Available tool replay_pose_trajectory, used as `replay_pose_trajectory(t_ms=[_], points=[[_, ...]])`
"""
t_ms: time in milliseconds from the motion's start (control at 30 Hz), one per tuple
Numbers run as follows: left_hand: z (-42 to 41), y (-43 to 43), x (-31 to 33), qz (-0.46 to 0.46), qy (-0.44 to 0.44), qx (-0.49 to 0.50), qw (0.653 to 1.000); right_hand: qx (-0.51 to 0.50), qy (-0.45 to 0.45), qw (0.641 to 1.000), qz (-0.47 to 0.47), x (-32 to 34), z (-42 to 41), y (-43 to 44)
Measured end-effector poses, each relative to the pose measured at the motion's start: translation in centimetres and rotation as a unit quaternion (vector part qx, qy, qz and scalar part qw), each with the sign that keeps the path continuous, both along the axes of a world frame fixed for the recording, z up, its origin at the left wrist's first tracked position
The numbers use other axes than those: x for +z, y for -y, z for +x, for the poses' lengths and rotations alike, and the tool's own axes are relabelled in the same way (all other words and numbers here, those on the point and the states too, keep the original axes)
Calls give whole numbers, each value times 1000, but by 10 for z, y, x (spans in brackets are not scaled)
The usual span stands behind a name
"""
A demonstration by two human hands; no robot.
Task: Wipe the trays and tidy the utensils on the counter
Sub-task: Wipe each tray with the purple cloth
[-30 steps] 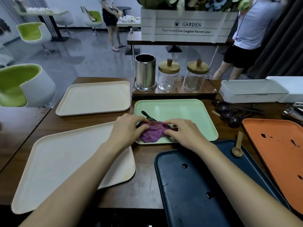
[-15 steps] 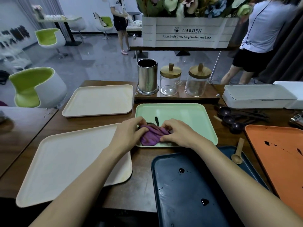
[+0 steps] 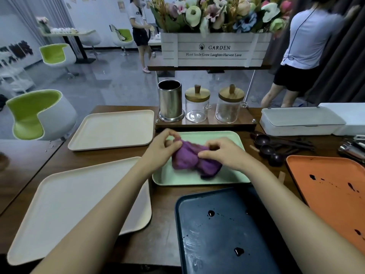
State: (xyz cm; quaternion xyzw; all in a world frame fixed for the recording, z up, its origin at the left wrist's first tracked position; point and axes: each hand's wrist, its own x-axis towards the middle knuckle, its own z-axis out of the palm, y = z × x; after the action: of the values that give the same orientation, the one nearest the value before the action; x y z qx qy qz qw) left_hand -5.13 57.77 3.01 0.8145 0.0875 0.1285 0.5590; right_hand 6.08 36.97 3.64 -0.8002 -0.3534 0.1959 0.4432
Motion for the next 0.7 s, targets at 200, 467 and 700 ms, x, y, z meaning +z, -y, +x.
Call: replay_pose_trajectory(t_ms=[200, 467, 700], points=[[-17, 2, -35, 190, -157, -15, 969, 19, 57, 979, -196, -27, -16, 0], [-26, 4, -32, 281, -156, 33, 946, 14, 50, 976, -213, -21, -24, -13], [-49, 7, -29, 300, -87, 107, 944, 4, 34, 988, -151, -22, -30, -15]])
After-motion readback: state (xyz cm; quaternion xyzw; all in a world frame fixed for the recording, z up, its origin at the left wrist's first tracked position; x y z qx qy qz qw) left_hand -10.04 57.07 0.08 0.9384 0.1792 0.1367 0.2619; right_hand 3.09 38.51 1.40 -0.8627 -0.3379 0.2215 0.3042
